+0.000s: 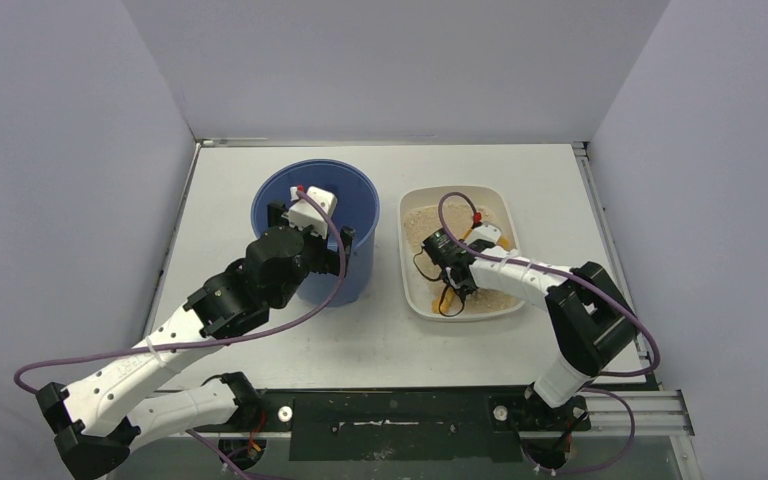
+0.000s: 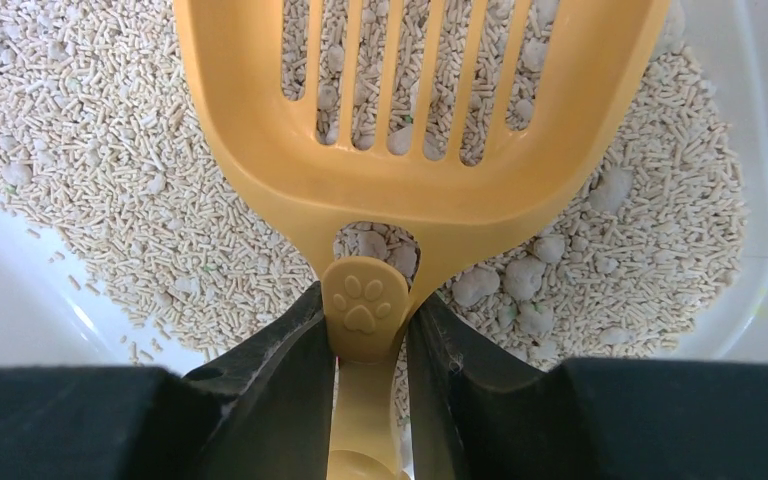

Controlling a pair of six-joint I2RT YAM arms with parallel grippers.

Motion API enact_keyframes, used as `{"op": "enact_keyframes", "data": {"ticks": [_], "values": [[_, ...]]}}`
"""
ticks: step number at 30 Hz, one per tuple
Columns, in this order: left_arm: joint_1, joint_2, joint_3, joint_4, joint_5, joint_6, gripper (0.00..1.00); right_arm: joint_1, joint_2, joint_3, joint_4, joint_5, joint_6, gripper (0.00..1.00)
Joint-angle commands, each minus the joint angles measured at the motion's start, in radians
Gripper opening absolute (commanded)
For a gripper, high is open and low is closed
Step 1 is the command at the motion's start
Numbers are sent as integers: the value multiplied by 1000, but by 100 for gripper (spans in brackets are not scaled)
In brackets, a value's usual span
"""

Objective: Clean the litter box

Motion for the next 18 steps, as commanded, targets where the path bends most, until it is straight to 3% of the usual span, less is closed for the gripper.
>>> {"op": "enact_keyframes", "data": {"ticks": [1, 10, 18], "values": [[-1, -20, 0, 68, -36, 10, 97, 7, -73, 27, -20, 54, -13, 0], [-1, -37, -12, 75, -96, 2, 97, 6, -217, 5, -5, 70, -140, 0], [-2, -42, 12, 63, -112, -9, 97, 7, -382, -64, 175, -6, -462, 0]]}}
